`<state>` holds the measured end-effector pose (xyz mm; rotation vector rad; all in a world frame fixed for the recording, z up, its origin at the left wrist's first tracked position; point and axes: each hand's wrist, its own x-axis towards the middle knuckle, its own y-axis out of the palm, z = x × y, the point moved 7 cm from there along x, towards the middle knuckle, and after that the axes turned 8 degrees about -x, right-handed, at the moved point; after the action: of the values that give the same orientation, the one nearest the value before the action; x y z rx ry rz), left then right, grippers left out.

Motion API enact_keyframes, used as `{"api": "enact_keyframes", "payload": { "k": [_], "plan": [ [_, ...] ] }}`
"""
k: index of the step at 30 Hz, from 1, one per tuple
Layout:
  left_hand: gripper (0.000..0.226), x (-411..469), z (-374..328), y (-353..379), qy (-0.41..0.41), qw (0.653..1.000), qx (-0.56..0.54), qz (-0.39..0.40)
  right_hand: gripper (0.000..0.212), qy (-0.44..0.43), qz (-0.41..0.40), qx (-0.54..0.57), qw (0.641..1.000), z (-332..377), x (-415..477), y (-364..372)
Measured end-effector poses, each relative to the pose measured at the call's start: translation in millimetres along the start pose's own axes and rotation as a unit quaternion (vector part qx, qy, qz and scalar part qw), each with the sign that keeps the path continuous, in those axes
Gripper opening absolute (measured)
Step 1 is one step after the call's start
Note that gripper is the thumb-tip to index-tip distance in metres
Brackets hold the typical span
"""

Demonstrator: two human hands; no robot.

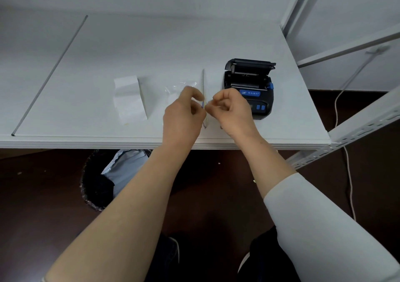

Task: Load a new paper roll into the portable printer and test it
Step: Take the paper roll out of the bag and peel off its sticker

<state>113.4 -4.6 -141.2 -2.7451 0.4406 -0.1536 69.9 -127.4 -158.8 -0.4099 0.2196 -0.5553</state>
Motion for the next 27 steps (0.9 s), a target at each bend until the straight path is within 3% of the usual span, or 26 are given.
{"api": "enact_keyframes", "payload": {
  "k": [4,11,14,20,25,27],
  "plan": [
    [0.028,0.2,-1.9,3.2,-0.005,0.999,0.047,-0.001,0.028,-0.017,0.003,0.018,1.0,2.3,2.8,2.8],
    [0.02,8.8,0.8,-13.2,0.008,0.996,0.034,-0.086,0.027,-0.006,-0.033,-0.024,0.999,-0.5,4.4,-4.9],
    [0.035,10.0,0.7,-9.5,0.03,0.996,0.046,-0.068,0.041,-0.027,-0.019,-0.065,0.997,4.0,3.1,-0.4],
    [0.047,10.2,0.1,-2.2,0.034,0.997,0.066,-0.027,0.043,-0.045,-0.014,-0.109,0.993,11.4,-0.2,3.5],
    [0.027,11.3,0.1,-14.3,0.01,0.996,0.03,-0.08,0.045,-0.011,-0.032,-0.094,0.995,2.4,3.3,-2.1],
    [0.031,11.1,0.9,-18.6,0.011,0.994,0.022,-0.103,0.041,-0.004,-0.036,-0.089,0.995,-0.6,5.0,-3.0]
  ]
}}
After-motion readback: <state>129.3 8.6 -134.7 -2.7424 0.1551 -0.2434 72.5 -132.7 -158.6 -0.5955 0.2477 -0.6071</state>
